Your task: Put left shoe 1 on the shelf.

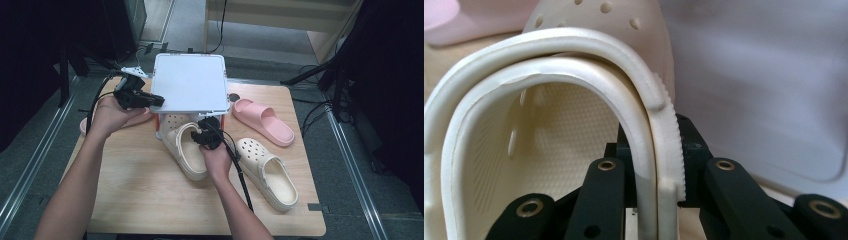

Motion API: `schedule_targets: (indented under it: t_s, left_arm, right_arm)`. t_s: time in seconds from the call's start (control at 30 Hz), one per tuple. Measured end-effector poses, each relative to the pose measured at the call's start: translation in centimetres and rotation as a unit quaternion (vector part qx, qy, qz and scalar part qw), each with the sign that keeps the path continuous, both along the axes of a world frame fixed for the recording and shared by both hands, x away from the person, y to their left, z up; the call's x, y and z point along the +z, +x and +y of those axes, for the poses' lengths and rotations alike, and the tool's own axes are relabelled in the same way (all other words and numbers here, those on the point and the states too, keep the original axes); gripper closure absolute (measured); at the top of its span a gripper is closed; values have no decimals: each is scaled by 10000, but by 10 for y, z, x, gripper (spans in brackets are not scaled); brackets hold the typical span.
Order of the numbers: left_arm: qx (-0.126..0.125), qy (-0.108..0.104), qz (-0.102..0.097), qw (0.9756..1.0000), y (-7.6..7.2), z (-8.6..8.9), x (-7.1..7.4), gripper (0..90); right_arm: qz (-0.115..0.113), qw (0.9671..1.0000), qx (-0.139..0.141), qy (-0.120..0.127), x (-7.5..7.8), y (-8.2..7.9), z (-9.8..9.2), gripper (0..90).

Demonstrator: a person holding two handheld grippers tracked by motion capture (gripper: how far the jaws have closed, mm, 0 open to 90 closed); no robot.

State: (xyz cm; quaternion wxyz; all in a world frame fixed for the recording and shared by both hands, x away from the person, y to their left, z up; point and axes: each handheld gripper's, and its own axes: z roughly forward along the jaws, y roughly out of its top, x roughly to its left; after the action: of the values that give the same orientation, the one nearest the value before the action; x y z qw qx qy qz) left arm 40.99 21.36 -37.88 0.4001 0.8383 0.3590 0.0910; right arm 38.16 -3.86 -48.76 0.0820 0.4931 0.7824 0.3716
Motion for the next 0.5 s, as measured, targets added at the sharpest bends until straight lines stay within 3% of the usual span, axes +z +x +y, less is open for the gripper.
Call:
schedule_targets:
  t_s: [0.17,0.23,0.3,0.4,0.5]
  left_arm:
    - [-13,28,-7,10000,0,0,0,825]
    - [-18,36,-8,10000,-1,0,1,825]
    - [-15,32,-1,10000,0,1,0,825]
    - [-11,41,-9,10000,-1,1,0,824]
    - [-8,40,-5,10000,0,1,0,824]
  right_arm:
    - [-284,9992,-222,-192,-1,2,10,783]
    - [-301,9990,-252,-192,-2,1,12,769]
    - [-293,9993,-218,-84,-3,0,12,712]
    - [-227,9989,-248,323,3,0,6,662]
    - [-319,9990,-161,261,8,-5,3,635]
